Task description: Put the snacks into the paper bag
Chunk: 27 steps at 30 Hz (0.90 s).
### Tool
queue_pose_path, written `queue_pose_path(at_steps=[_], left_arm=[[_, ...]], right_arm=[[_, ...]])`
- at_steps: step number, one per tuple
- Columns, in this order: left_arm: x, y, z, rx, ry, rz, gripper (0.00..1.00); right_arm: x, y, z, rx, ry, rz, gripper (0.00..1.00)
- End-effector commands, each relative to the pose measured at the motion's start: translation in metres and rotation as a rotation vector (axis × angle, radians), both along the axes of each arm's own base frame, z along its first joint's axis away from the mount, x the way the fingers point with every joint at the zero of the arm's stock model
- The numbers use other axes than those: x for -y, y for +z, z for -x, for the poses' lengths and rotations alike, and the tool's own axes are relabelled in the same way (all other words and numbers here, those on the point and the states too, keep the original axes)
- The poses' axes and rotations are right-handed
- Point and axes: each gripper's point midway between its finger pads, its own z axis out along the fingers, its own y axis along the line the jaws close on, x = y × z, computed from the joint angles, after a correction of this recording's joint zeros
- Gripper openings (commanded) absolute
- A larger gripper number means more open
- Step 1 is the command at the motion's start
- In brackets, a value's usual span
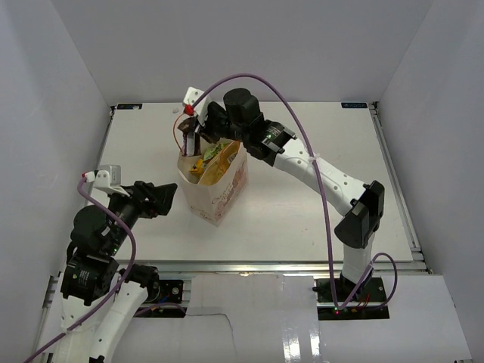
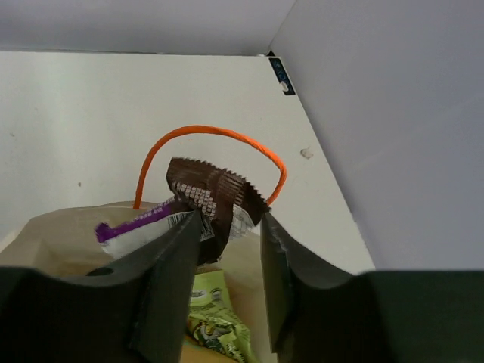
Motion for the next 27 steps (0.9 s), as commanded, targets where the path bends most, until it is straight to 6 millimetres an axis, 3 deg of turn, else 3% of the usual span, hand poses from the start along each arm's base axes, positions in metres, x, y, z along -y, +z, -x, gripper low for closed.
queue_pose_path(at_steps=[1,2,4,8,9,11,12,13,14,15,18,19,21,22,23,25,27], left_arm=[[-0.004,-0.002,-0.001,-0.002,0.017,-0.038,0.91],[-0.005,0.0,-0.001,0.004,0.02,-0.042,0.92],[-0.006,0.001,-0.003,0.013,0.021,-0.057,0.92],[-0.002,0.007,-0.011,0.04,0.009,-0.075,0.93],[0.0,0.01,-0.015,0.052,0.0,-0.081,0.93],[0.002,0.013,-0.02,0.068,-0.004,-0.089,0.93],[0.002,0.016,-0.023,0.088,-0.002,-0.091,0.93],[0.001,0.016,-0.026,0.094,0.004,-0.102,0.94],[0.001,0.017,-0.029,0.102,0.011,-0.107,0.95],[0.0,0.022,-0.031,0.12,0.021,-0.105,0.98],[-0.005,0.027,-0.038,0.131,0.056,-0.117,0.98],[-0.007,0.026,-0.04,0.125,0.066,-0.121,0.98],[-0.006,0.018,-0.042,0.088,0.067,-0.117,0.98],[-0.005,0.014,-0.042,0.074,0.066,-0.108,0.98],[-0.005,0.012,-0.04,0.065,0.067,-0.086,0.98],[-0.005,0.001,-0.037,0.034,0.067,-0.065,0.98],[-0.012,-0.006,-0.033,0.015,0.108,-0.042,0.98]], right_arm=[[0.013,0.022,-0.003,0.071,-0.048,-0.015,0.46],[0.016,0.016,-0.003,0.067,-0.053,0.001,0.54],[0.026,0.032,0.005,0.111,-0.046,-0.005,0.72],[0.055,0.086,0.01,0.19,-0.107,-0.065,0.87],[0.074,0.104,0.008,0.201,-0.153,-0.085,0.91],[0.102,0.118,0.003,0.202,-0.246,-0.102,0.99],[0.111,0.102,-0.004,0.154,-0.291,-0.088,0.96],[0.134,0.095,-0.018,0.133,-0.362,-0.076,0.92],[0.155,0.091,-0.016,0.106,-0.397,-0.07,0.91],[0.183,0.06,-0.034,0.01,-0.477,-0.048,0.9],[0.235,0.03,-0.031,-0.128,-0.526,-0.057,0.9],[0.265,-0.001,-0.039,-0.214,-0.578,-0.049,0.9],[0.312,-0.011,-0.037,-0.241,-0.663,-0.062,0.9],[0.324,-0.038,-0.034,-0.288,-0.689,-0.03,0.9],[0.335,-0.041,-0.029,-0.279,-0.711,-0.024,0.9],[0.358,-0.07,-0.023,-0.334,-0.782,0.001,0.9],[0.373,-0.085,-0.017,-0.364,-0.809,-0.004,0.9]])
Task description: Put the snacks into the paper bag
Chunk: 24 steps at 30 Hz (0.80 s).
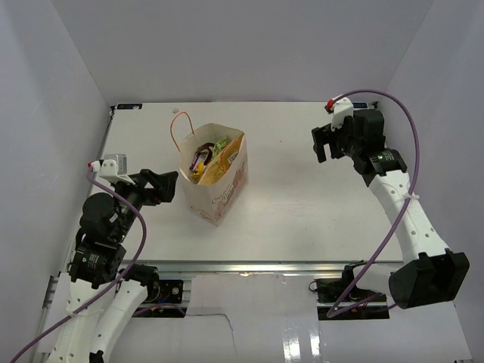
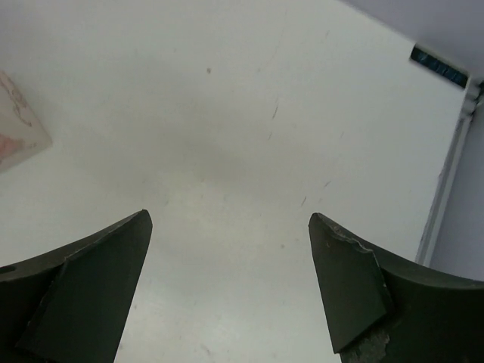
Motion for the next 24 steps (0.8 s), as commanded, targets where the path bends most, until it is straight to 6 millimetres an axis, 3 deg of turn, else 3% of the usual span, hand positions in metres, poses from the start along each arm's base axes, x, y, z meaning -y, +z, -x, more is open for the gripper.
queue_pose_path(at_steps=[1,9,17,24], left_arm=[[-0.011,-0.013,0.006,-0.037,0.063,0.048,0.98],[-0.013,-0.034,0.014,-0.134,0.095,0.122,0.98],[-0.007,-0.048,0.009,-0.212,0.083,0.117,0.98],[-0.003,-0.059,0.008,-0.253,0.076,0.16,0.98]], right_arm=[[0.007,-0.01,0.021,-0.028,0.004,-0.078,0.9],[0.044,-0.068,0.058,-0.1,-0.192,-0.116,0.9],[0.05,-0.065,0.074,-0.037,-0.219,-0.127,0.9],[0.072,-0.06,0.078,0.03,-0.3,-0.058,0.9]])
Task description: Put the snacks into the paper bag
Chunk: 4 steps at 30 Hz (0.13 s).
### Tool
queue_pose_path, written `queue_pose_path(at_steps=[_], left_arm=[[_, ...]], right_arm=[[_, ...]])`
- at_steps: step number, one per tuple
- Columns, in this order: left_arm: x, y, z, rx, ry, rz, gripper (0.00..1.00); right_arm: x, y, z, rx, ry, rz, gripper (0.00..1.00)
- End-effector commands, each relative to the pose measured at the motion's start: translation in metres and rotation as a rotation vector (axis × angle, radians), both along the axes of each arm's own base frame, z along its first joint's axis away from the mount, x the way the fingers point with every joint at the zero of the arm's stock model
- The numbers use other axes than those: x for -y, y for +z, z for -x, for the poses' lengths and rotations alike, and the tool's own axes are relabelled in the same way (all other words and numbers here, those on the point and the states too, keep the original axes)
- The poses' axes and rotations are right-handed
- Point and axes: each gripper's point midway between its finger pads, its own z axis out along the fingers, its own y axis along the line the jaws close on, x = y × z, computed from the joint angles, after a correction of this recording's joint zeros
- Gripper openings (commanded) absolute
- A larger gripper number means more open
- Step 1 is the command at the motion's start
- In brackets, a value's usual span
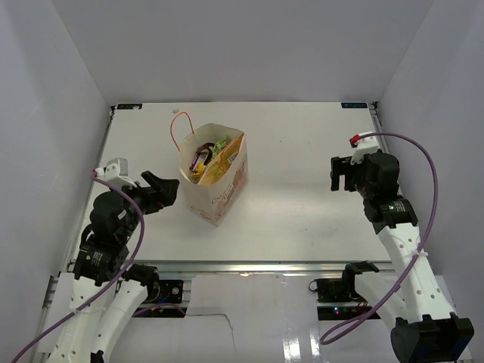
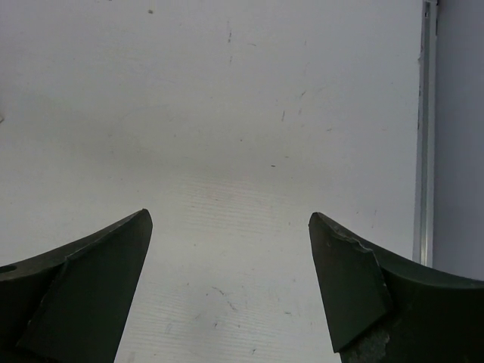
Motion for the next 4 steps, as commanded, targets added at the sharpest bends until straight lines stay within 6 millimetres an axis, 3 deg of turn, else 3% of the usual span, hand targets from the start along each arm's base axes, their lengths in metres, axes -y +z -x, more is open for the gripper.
queue_pose_path(at_steps=[1,4], left_arm=[[0.0032,-0.0054,0.0024,-0.021,-0.007,0.031,0.98],[0.0019,-0.0032,0.0056,-0.013,-0.007,0.029,0.98]], right_arm=[[0.0142,0.0062,-0.0042,0.068,-0.055,0.051,0.9],[0.0134,-0.0023,-0.0033,0.062,-0.019,0.09,0.9]])
